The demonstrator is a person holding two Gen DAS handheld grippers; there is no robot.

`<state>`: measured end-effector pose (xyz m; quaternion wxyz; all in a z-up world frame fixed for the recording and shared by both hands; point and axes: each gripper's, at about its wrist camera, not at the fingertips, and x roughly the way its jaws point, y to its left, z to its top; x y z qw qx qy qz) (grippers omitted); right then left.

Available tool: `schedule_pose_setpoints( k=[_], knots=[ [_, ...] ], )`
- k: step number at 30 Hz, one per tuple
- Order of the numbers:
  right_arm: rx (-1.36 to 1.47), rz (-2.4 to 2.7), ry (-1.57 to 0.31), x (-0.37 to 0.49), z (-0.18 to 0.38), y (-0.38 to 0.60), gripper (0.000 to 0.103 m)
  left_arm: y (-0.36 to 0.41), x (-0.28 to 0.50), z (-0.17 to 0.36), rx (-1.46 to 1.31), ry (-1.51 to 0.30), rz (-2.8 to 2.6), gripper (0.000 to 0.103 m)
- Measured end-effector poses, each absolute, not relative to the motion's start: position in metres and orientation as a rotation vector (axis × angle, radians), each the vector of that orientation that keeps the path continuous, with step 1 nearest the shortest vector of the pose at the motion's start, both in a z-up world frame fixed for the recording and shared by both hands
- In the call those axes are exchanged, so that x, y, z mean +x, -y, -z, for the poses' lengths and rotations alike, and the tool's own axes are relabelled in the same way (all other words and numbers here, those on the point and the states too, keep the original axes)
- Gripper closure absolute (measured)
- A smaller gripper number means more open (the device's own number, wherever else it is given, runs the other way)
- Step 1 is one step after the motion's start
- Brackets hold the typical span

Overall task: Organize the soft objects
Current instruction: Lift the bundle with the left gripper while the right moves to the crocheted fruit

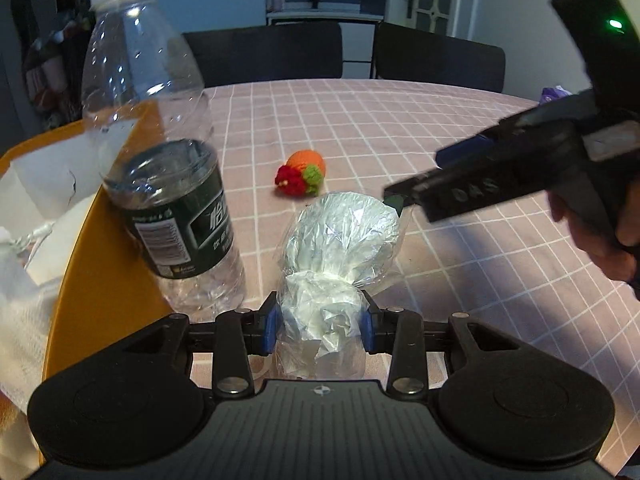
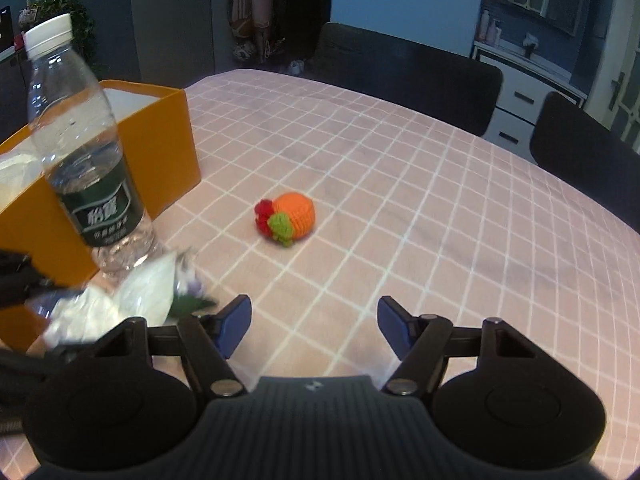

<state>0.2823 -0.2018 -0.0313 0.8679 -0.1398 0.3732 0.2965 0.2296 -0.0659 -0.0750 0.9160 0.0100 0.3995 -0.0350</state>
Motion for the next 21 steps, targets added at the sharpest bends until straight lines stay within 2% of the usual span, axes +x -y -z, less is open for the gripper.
schedule_pose_setpoints(
  k=[6, 18, 19, 20, 21],
  knots=[
    [-0.299, -0.669, -0.775, 0.307, 0.047, 0.164, 0.039, 0.068, 0.247, 0.072, 0.021, -0.891, 0.052, 0.059],
    [-0.316, -0.688, -0.770, 0.335, 0.066, 0.122, 0.039, 0.070, 0.273, 0.072, 0.035, -0.911, 0.033, 0.059],
    [-0.321, -0.673, -0.758, 0.335, 0.067, 0.122, 0.043, 0.069, 0.273, 0.073, 0.039, -0.912, 0.028, 0.059],
    [-0.329, -0.665, -0.748, 0.335, 0.067, 0.122, 0.054, 0.068, 0.275, 0.074, 0.039, -0.914, 0.025, 0.059],
    [-0.334, -0.659, -0.750, 0.336, 0.068, 0.122, 0.057, 0.068, 0.276, 0.075, 0.036, -0.916, 0.024, 0.059]
  ],
)
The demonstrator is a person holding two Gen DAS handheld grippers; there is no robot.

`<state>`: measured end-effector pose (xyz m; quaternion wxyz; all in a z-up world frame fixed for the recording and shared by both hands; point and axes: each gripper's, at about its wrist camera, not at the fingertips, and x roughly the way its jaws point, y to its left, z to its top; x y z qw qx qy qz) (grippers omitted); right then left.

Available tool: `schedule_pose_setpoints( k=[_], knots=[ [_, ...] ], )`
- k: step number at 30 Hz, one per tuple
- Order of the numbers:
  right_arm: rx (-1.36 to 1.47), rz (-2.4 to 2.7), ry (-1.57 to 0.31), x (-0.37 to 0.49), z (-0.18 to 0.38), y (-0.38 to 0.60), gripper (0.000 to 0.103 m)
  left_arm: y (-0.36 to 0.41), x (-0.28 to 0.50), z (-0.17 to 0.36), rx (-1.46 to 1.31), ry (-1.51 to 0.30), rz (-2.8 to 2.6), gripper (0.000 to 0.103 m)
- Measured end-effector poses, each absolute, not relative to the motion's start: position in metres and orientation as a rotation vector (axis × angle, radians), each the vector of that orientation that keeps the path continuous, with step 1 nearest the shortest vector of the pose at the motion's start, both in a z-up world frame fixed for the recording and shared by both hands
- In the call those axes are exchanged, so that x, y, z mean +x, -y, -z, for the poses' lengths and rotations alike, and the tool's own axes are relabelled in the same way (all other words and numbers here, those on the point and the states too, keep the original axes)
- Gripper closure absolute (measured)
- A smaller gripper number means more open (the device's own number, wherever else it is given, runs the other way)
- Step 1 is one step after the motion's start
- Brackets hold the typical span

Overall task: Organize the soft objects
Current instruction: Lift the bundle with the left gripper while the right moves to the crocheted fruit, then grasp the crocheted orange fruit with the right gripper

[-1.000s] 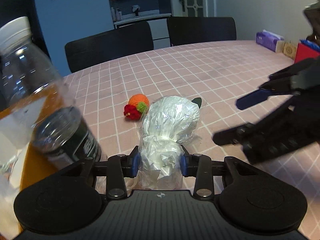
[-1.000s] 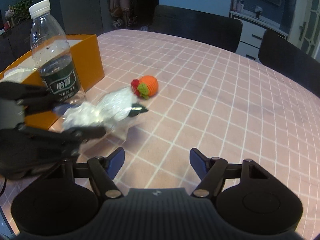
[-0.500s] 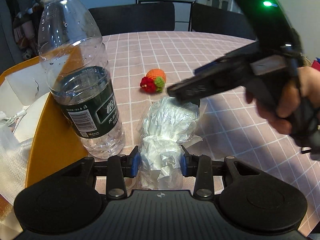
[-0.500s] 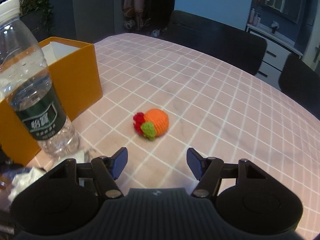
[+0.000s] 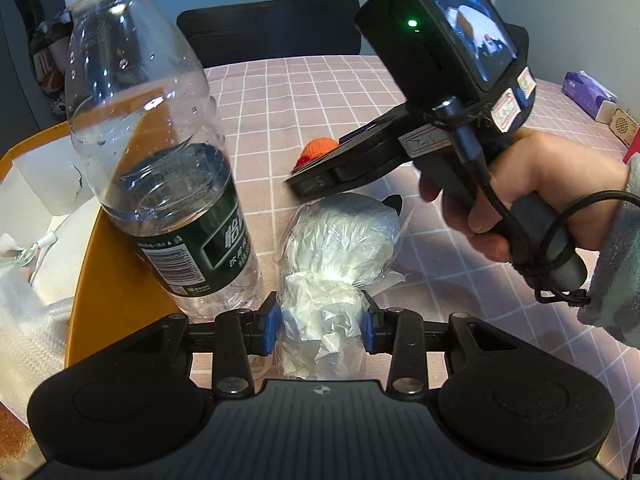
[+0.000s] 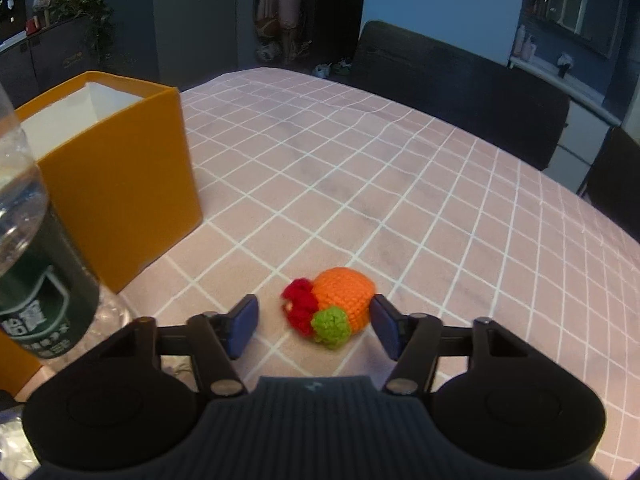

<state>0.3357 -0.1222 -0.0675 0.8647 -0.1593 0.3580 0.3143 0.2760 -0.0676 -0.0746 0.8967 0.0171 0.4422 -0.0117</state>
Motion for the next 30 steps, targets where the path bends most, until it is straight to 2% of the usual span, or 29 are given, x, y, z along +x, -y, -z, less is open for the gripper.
schedule_pose_setpoints(
  k=[4, 6, 7, 11, 13, 30],
  knots=[
    [-0.315, -0.647, -0.771, 0.337, 0.067, 0.128, 0.061, 0.065, 0.271, 0.075, 0.029, -0.916, 0.029, 0.059],
    [-0.306, -0.645, -0.772, 0.334, 0.066, 0.131, 0.068, 0.065, 0.271, 0.076, 0.030, -0.914, 0.031, 0.059],
    [-0.309, -0.642, -0.771, 0.332, 0.064, 0.132, 0.084, 0.065, 0.268, 0.076, 0.031, -0.911, 0.033, 0.059],
    [-0.336, -0.618, -0.784, 0.320, 0.056, 0.139, 0.087, 0.065, 0.260, 0.072, 0.028, -0.895, 0.045, 0.059],
    [-0.348, -0.600, -0.772, 0.310, 0.048, 0.148, 0.098, 0.065, 0.257, 0.072, 0.029, -0.887, 0.050, 0.059],
    [-0.321, -0.502, -0.806, 0.191, 0.011, 0.246, 0.099, 0.067, 0.207, 0.059, 0.022, -0.774, 0.123, 0.059]
  ],
)
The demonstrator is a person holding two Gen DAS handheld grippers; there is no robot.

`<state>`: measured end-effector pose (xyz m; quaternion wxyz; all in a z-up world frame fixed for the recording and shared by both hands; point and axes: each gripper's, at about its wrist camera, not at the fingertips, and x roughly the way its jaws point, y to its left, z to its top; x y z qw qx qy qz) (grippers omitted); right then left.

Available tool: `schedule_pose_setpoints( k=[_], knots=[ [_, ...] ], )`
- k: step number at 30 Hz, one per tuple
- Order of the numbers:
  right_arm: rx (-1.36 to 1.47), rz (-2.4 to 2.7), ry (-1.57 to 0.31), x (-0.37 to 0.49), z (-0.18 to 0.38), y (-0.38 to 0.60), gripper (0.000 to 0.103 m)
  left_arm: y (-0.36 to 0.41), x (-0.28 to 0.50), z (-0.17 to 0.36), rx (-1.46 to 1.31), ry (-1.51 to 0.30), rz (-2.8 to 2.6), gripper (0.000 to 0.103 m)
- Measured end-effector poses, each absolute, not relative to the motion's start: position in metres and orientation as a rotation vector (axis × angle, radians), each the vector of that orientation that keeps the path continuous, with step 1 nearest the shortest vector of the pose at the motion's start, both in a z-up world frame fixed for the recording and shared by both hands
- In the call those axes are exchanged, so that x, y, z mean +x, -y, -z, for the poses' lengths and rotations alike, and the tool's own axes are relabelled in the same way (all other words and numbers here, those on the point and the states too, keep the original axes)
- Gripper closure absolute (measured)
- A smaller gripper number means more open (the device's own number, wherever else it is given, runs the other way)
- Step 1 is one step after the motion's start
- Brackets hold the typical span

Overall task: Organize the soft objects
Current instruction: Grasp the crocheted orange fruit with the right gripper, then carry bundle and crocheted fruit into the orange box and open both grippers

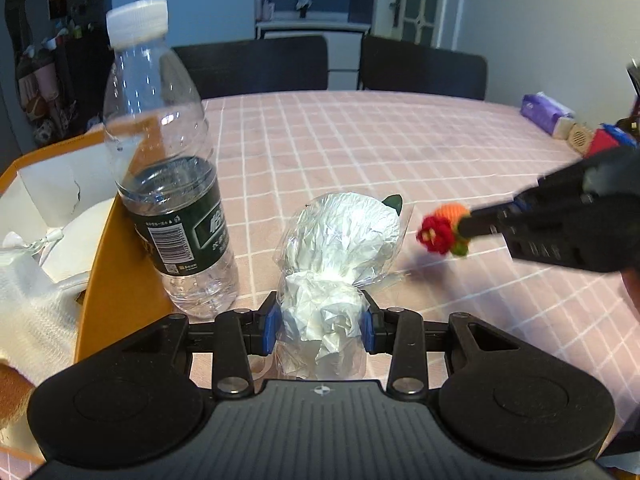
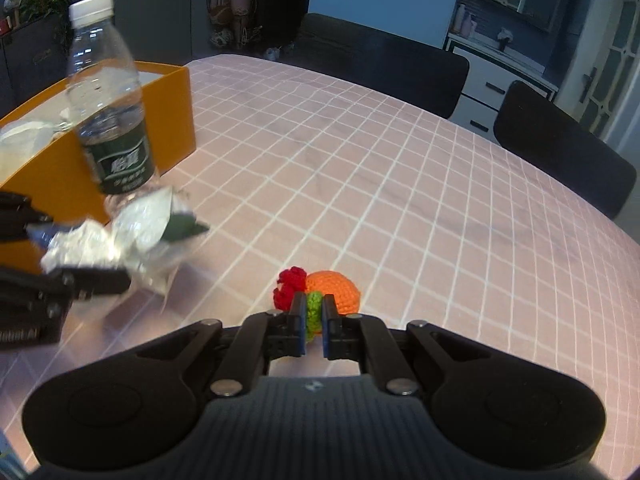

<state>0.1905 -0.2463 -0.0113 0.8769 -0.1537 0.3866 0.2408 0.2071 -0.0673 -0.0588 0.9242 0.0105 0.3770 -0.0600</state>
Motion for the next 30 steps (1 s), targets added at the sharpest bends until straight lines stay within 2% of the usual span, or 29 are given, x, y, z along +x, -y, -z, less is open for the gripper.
schedule_pose_setpoints(
  k=[15, 30],
  knots=[
    [-0.262, -0.582, -0.730, 0.100, -0.017, 0.254, 0.099, 0.070, 0.145, 0.017, 0.006, -0.619, 0.208, 0.059],
    [-0.299, -0.757, -0.583, 0.070, -0.068, 0.196, 0.098, -0.003, 0.103, -0.041, 0.008, -0.522, 0.165, 0.059]
  ],
)
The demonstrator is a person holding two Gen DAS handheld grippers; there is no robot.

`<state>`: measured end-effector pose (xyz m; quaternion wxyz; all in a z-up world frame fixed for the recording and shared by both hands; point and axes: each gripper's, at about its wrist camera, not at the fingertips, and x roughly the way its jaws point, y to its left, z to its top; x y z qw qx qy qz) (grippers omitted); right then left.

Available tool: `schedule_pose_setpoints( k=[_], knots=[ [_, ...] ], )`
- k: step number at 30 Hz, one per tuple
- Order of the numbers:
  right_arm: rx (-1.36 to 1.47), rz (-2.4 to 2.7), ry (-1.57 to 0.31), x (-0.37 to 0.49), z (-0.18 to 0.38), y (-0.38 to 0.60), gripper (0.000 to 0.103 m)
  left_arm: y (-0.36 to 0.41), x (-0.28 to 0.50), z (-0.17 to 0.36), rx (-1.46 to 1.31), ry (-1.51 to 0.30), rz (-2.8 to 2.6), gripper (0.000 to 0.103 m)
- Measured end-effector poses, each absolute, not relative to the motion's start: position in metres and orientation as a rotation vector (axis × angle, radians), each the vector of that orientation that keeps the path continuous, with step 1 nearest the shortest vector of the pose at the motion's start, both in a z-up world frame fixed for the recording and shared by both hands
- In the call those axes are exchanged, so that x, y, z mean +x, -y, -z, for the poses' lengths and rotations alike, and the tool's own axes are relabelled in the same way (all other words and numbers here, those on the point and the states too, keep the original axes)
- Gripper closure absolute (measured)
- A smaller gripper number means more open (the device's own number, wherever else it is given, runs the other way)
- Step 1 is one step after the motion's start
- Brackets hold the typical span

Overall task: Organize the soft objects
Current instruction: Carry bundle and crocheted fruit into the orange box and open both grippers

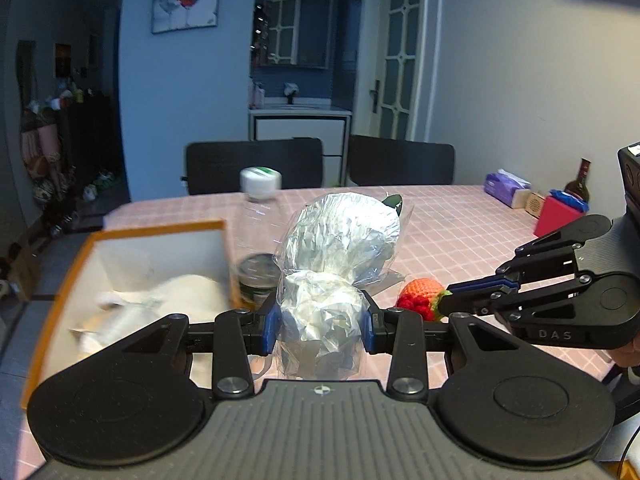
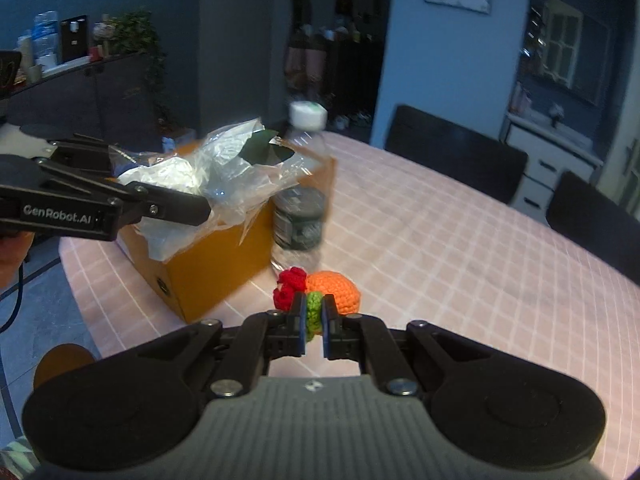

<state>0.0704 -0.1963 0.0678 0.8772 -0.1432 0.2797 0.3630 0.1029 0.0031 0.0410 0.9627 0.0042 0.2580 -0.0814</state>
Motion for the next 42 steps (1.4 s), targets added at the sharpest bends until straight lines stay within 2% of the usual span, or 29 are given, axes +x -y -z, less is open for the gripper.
schedule_pose_setpoints(
  k=[9, 17, 32, 42],
  knots=[
    [-0.343, -0.893, -0.507, 0.072, -0.089, 0.129, 0.098, -0.051, 0.092, -0.065, 0.052, -0.512, 0.074, 0.059],
    [-0.397, -0.963, -0.489, 0.089, -0.093, 0.073, 0.099, -0.094, 0.112, -0.070, 0.014, -0.564, 0.015, 0.059],
    [-0.615, -0.838, -0.526, 0.162, -0.060, -0.034, 0.099, -0.155, 0.212, -0.031, -0.078, -0.687, 0.053, 0.059],
    [-0.644, -0.629, -0.587, 0.195, -0.030, -0.071, 0.099, -0.157, 0.265, 0.003, 0.143, -0.775, 0.051, 0.059]
  ],
)
